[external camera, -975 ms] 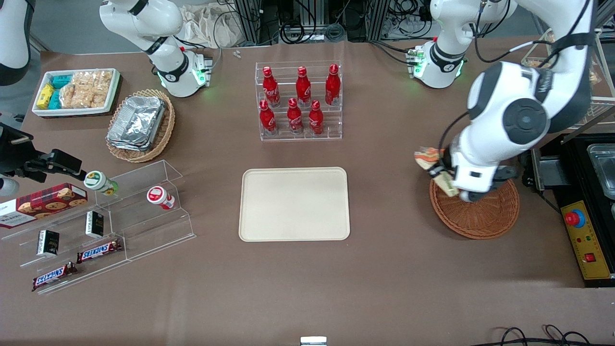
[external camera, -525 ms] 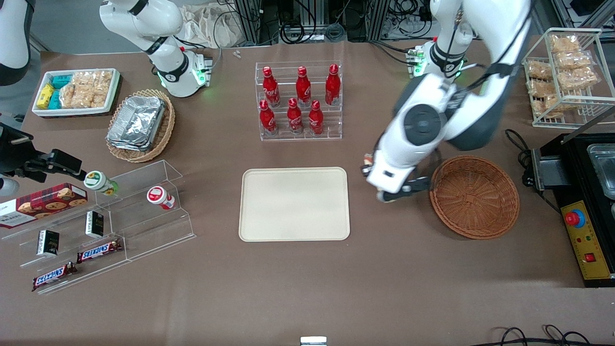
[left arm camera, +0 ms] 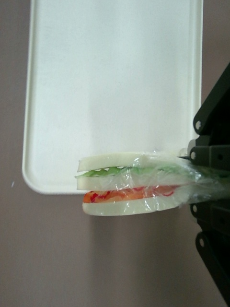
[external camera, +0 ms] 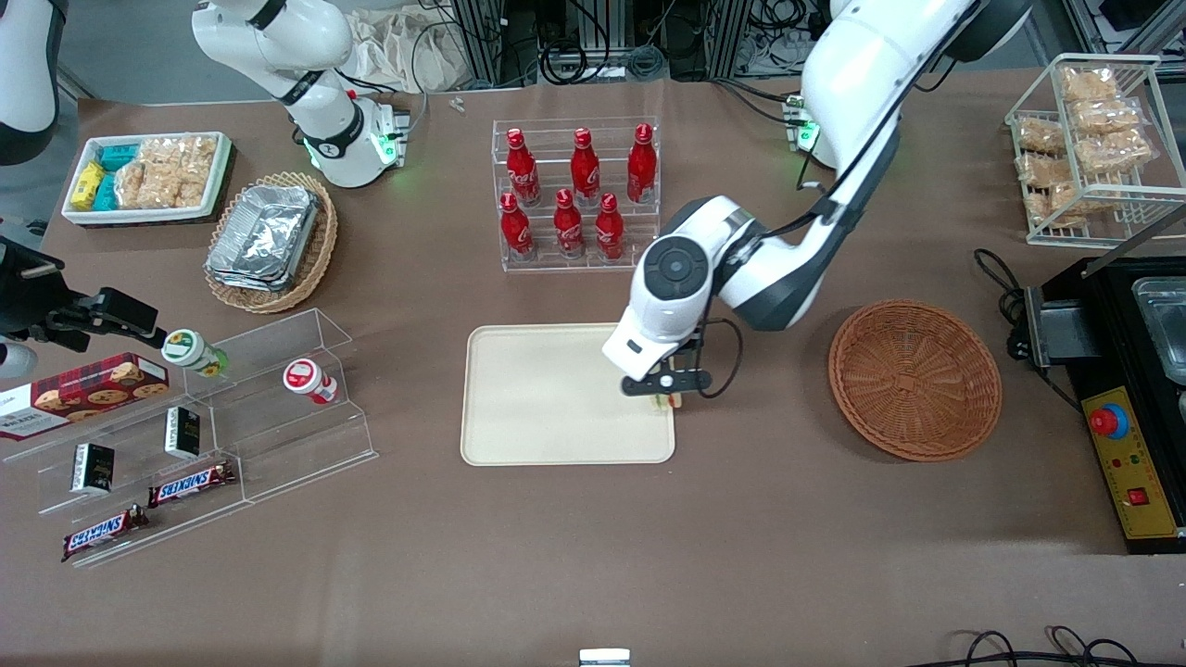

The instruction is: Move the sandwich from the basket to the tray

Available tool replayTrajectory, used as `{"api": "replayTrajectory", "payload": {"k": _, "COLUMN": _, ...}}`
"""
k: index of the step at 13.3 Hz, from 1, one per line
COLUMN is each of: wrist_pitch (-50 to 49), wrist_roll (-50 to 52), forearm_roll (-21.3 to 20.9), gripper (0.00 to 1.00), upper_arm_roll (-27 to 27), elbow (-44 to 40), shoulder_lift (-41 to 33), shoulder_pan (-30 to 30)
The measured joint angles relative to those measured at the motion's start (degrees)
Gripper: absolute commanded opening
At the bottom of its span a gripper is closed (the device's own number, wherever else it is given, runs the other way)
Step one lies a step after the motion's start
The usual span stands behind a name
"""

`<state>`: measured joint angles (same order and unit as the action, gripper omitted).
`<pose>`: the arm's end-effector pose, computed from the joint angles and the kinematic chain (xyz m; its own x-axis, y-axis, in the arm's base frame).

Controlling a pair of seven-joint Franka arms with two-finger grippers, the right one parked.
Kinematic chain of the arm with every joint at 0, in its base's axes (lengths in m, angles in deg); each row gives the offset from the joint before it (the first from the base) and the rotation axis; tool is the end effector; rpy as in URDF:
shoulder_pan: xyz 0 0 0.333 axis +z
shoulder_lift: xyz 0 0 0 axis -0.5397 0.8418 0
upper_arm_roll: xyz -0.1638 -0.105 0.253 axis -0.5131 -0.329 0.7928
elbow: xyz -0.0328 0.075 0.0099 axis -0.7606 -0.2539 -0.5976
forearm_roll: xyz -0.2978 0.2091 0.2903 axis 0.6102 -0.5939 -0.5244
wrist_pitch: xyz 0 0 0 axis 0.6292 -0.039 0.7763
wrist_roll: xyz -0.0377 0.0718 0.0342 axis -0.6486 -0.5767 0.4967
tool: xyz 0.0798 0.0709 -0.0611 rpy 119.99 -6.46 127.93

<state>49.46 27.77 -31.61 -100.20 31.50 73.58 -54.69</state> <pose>0.5779 -0.4921 0.2428 0.9977 0.0231 -0.0633 0.0249 -0.9993 0.0270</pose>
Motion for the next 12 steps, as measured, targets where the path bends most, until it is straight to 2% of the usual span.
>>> {"api": "replayTrajectory", "payload": {"k": 2, "wrist_pitch": 2.6, "wrist_roll": -4.0, "forearm_roll": -0.2, "gripper": 0.21, "upper_arm_roll": 0.1, "elbow": -0.1, "shoulder_lift": 3.0, "shoulder_pan": -0.2}}
{"api": "replayTrajectory", "payload": {"k": 3, "wrist_pitch": 3.3, "wrist_roll": -5.8, "forearm_roll": -0.2, "gripper": 0.29, "upper_arm_roll": 0.3, "elbow": -0.2, "shoulder_lift": 4.2, "shoulder_pan": -0.1}}
{"api": "replayTrajectory", "payload": {"k": 4, "wrist_pitch": 3.6, "wrist_roll": -6.9, "forearm_roll": -0.3, "gripper": 0.56, "upper_arm_roll": 0.4, "elbow": -0.2, "shoulder_lift": 5.2, "shoulder_pan": -0.1}}
{"api": "replayTrajectory", "payload": {"k": 5, "wrist_pitch": 3.7, "wrist_roll": -7.5, "forearm_roll": -0.3, "gripper": 0.99, "upper_arm_roll": 0.5, "elbow": -0.3, "shoulder_lift": 5.9, "shoulder_pan": -0.1}}
{"api": "replayTrajectory", "payload": {"k": 10, "wrist_pitch": 3.7, "wrist_roll": -7.7, "forearm_roll": -0.3, "gripper": 1.00, "upper_arm_roll": 0.5, "elbow": -1.3, "shoulder_lift": 6.3, "shoulder_pan": 0.0}}
{"api": "replayTrajectory", "payload": {"k": 12, "wrist_pitch": 3.0, "wrist_roll": -6.6, "forearm_roll": -0.3, "gripper": 1.00, "upper_arm_roll": 0.6, "elbow": -1.8, "shoulder_lift": 4.3, "shoulder_pan": 0.7}}
